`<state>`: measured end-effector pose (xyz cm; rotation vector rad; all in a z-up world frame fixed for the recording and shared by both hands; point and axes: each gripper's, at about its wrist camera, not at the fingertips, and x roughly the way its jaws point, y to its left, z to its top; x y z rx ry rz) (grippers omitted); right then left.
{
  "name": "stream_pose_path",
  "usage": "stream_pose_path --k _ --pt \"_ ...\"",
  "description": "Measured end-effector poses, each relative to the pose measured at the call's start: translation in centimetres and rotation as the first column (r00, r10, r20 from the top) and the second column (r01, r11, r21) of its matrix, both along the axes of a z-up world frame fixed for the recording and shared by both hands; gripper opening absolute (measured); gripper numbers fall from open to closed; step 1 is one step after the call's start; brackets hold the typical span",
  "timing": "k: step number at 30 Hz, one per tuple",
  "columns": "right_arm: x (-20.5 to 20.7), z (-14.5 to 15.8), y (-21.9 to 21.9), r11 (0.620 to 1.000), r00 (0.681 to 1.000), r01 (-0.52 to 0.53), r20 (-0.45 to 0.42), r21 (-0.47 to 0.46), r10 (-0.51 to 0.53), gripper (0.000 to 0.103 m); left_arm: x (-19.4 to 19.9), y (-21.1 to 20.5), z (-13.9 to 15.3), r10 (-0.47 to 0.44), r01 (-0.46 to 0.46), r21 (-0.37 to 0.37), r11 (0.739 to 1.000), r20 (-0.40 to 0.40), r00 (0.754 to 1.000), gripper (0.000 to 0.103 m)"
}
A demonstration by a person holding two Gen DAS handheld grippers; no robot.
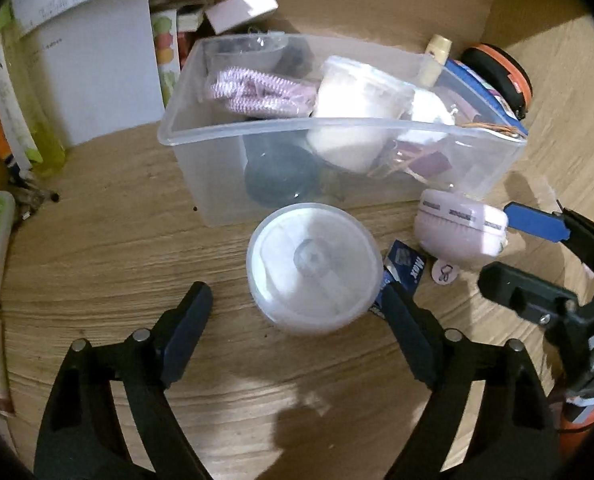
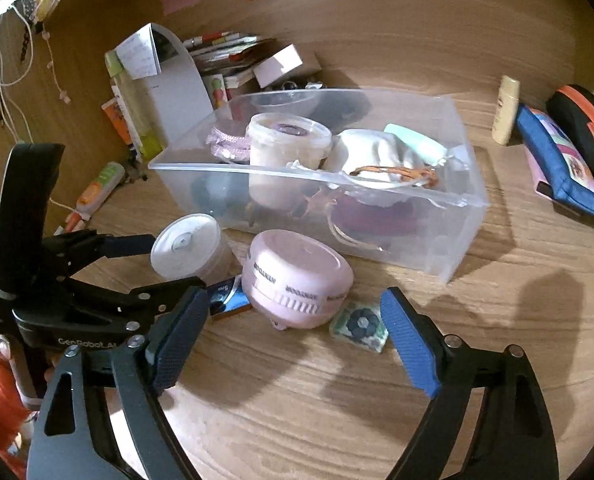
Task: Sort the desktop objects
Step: 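Move the left tool to the white round lid while the right tool reaches the pink round device, then grasp the white round lid with the left tool while the right tool grasps the pink device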
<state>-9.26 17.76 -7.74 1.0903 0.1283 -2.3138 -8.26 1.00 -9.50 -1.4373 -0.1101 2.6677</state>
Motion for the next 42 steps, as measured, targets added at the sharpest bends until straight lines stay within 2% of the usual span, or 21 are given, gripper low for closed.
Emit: stream_pose_path --k 6,9,11,14,26,31,42 --pt "-1.1 -1.0 -1.1 0.999 0.999 -0.025 0.034 0.027 0.024 0.077 -0.5 0.3 -0.1 0.01 -0.01 -0.029 1.0 0.003 1.0 0.08" --pt "-1.7 -1.3 -1.4 0.999 0.998 -0.032 0.049 0.027 0.03 0.076 -0.7 0.5 0.0 -0.002 0.002 -0.025 1.0 0.0 1.0 0.072" --pt "-2.2 -1.5 -1.6 0.999 0.998 -0.033 0.058 0.03 0.031 0.07 -0.8 0.7 0.2 -0.008 0.008 -0.024 1.0 -0.001 1.0 0.066" --pt "-2.6 -1.7 -1.7 0.999 0.997 -0.038 0.071 0.02 0.036 0.063 -1.0 0.8 0.2 -0.01 0.009 -0.034 0.999 -0.011 1.0 0.065" --pt "-1.2 -0.8 -1.2 0.999 0.999 -0.037 0.018 -0.004 0.037 0.063 0.1 0.4 0.3 0.023 -0.028 -0.067 0.997 -0.061 0.998 0.065" --pt "-0.3 0.3 -0.4 0.999 0.999 -0.029 -0.015 -0.038 0.029 0.063 1.7 -0.2 1.5 0.054 -0.07 -0.107 0.992 -0.145 0.988 0.065" --pt "1.6 4.0 1.5 0.997 0.994 -0.006 -0.109 -0.071 -0.002 0.063 3.7 -0.8 5.8 0.086 -0.121 -0.106 0.987 -0.287 0.954 0.065"
